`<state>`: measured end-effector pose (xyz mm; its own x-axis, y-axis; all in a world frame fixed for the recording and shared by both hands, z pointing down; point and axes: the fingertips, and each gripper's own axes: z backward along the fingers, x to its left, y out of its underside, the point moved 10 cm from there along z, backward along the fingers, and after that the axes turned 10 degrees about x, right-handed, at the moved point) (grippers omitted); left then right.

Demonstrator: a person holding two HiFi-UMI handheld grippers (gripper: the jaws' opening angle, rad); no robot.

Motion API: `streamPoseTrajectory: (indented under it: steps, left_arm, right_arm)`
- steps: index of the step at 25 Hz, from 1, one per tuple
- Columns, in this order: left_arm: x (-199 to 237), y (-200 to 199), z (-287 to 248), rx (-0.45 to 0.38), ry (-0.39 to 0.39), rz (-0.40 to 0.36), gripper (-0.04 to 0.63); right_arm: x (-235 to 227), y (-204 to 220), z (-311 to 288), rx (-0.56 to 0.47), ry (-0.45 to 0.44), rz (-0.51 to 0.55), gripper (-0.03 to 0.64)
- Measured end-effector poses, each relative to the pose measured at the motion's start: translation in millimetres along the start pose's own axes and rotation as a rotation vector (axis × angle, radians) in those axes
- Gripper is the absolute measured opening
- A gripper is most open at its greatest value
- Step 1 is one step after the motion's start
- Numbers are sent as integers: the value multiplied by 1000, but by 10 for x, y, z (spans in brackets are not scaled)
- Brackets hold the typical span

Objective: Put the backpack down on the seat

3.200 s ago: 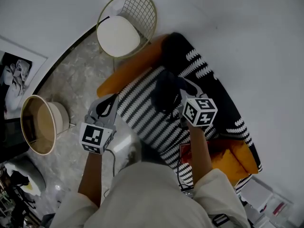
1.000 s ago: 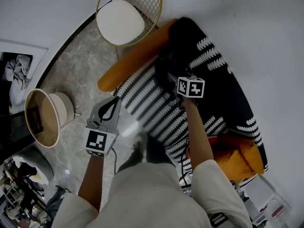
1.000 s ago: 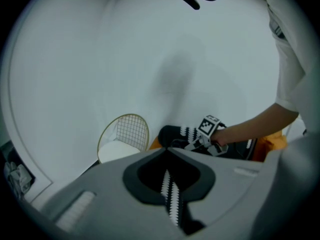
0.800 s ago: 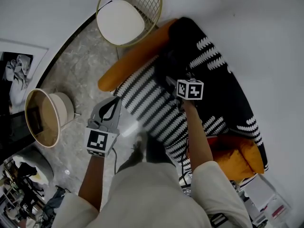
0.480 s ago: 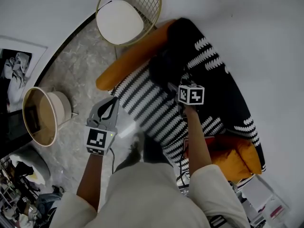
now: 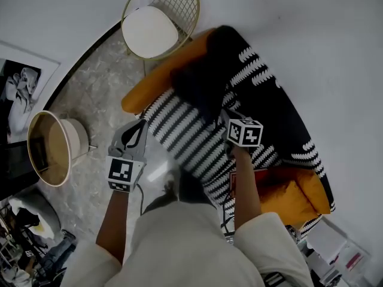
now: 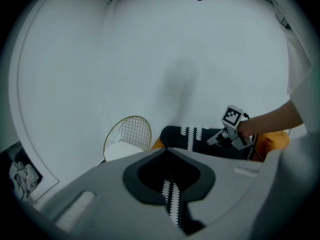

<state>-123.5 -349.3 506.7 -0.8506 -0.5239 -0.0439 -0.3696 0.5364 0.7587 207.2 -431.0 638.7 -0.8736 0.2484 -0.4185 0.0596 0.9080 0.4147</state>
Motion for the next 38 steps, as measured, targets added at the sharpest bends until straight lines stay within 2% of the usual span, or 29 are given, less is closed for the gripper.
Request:
streamPoseTrajectory:
  steps: [3,8,18,23,27,38]
  left_arm:
    - [-70,6,195,-24,-2,-7,3]
    - [-141,-33,625,-85,7,-25,3]
    - [-370,186,1580,-166,27,-72,3]
    - [-520,290,2006,-191,62,-114,3]
    - [-605,323,2332,-225,88,-113,3]
    - [-871,470,3043,-303,99,-152,3]
  right_arm:
    - [219,67,261,-59,-27,7,8]
    - [710,133,825,-173,11,62,6]
    - [1579,766,1857,-350,70,134,8]
    - [1940,1184,2236,-375,127,175,8]
    - [2192,1465,2555,-434,86,146,6]
    - [2760,2198,3241,-522,120,185,6]
